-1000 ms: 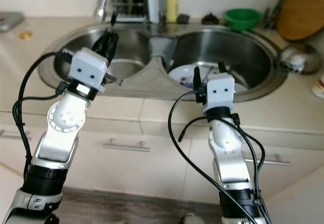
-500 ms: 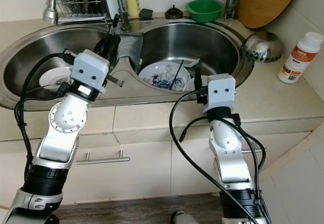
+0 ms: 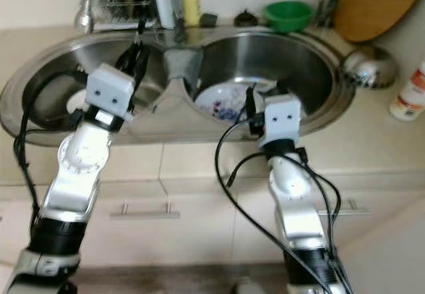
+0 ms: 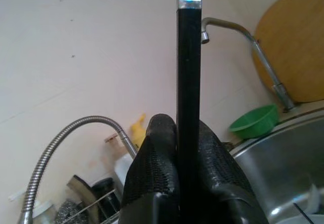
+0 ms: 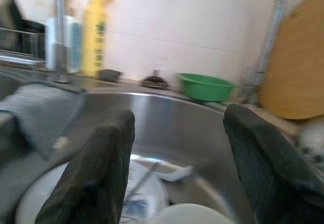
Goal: Kitchen organization
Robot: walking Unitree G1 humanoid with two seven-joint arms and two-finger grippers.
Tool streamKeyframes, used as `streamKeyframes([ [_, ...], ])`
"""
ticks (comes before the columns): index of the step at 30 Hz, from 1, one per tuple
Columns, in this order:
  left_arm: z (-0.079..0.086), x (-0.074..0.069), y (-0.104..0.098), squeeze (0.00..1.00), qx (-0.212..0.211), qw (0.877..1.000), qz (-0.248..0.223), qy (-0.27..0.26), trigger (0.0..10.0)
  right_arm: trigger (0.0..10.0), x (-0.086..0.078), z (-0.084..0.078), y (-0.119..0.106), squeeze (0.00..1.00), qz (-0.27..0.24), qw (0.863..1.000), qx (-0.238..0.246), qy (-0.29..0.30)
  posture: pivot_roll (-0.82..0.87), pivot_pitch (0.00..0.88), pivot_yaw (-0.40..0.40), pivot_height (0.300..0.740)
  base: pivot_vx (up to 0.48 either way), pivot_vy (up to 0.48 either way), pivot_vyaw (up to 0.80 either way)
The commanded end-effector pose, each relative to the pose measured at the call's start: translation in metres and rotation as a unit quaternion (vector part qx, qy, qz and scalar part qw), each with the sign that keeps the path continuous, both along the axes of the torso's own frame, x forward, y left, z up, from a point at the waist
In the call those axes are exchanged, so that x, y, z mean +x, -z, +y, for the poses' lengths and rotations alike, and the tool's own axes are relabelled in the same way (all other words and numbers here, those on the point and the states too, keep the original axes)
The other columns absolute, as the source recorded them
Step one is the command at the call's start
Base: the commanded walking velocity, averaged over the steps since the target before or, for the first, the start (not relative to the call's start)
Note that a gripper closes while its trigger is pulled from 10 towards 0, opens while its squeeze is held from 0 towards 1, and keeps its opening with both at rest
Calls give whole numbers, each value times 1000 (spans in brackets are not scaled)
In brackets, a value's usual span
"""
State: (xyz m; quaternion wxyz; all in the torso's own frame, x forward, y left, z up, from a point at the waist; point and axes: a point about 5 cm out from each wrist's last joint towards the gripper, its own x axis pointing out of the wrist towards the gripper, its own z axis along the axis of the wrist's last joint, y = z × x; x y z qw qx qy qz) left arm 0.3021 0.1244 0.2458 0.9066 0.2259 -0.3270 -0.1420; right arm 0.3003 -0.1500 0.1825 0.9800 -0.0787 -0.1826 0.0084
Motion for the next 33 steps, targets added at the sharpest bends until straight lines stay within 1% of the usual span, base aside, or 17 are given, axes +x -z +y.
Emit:
streamKeyframes([
  [1, 6, 0, 1, 0, 0, 1000, 2, -6, 10000, 10000, -1, 7, -2, 0, -3, 1000, 9, -13, -94, 40, 28, 740, 0, 0, 0],
  [2, 6, 0, 1, 0, 0, 1000, 2, -6, 10000, 10000, -1, 7, -2, 0, -4, 1000, 8, -13, -94, 40, 28, 740, 0, 0, 0],
  [10, 6, 0, 0, 0, -4, 1000, 0, -5, 10000, 10000, -1, 8, -2, 0, -8, 1000, -2, -15, -92, 41, 26, 740, 0, 0, -800],
  [11, 6, 0, 0, 0, -4, 1000, 0, -5, 10000, 10000, -2, 8, -3, 0, -16, 1000, -9, -13, -92, 41, 26, 740, 0, 0, -650],
  [13, 7, 0, -1, 0, -10, 1000, -1, -4, 10000, 10000, -2, 9, -4, 0, -18, 1000, -14, -15, -93, 41, 27, 740, 0, 0, 0],
  [17, 7, 0, -2, 0, -13, 1000, -5, -1, 10000, 10000, -2, 10, -2, 0, -11, 1000, -5, -19, -92, 41, 26, 740, 0, 0, -147],
  [20, 7, 0, -2, 0, -12, 1000, -4, -1, 10000, 10000, -1, 10, -1, 0, -4, 1000, 6, -22, -93, 41, 26, 740, 0, 0, -800],
  [33, 8, 0, -2, 0, -20, 1000, -5, -2, 10000, 10000, -1, 8, -1, 0, -5, 1000, 5, -17, -93, 43, 27, 740, 0, 0, -800],
])
